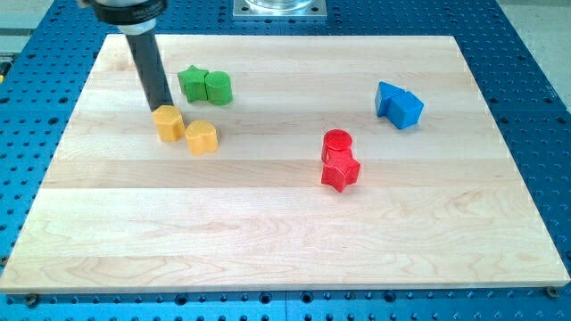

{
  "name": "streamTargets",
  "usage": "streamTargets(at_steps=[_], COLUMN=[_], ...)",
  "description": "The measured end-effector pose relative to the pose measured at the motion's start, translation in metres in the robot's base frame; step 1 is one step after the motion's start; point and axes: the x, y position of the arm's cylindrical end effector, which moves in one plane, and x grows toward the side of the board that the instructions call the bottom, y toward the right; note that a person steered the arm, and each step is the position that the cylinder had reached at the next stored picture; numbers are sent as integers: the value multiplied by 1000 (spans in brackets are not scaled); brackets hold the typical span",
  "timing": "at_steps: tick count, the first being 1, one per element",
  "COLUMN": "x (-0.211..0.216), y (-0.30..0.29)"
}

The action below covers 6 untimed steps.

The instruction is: Separate the green blocks from each other

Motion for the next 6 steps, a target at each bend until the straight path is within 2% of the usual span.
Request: streamTargets(at_steps=[1,2,3,4,5,6], x=[-82,-96,-86,-41,-74,-50], y=[20,62,10,37,106,106])
